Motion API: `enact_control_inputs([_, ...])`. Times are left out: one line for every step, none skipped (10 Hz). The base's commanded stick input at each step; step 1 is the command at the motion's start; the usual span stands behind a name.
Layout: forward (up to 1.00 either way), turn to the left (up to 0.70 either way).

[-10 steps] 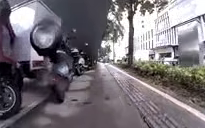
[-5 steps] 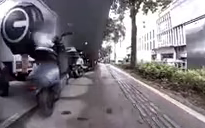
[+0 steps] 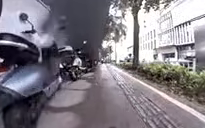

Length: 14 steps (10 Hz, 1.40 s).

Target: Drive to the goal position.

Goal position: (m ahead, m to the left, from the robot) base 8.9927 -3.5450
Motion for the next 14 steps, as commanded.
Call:
enact_control_inputs([0.7, 0.0])
enact_control_inputs([0.7, 0.0])
enact_control_inputs([0.7, 0.0])
enact_control_inputs([0.7, 0.0])
enact_control_inputs([0.7, 0.0])
enact_control_inputs([0.7, 0.0])
enact_control_inputs([0.7, 0.0])
enact_control_inputs([0.7, 0.0])
enact_control_inputs([0.7, 0.0])
enact_control_inputs([0.7, 0.0])
enact_control_inputs([0.7, 0.0])
enact_control_inputs([0.7, 0.0])
enact_control_inputs([0.7, 0.0])
enact_control_inputs([0.7, 0.0])
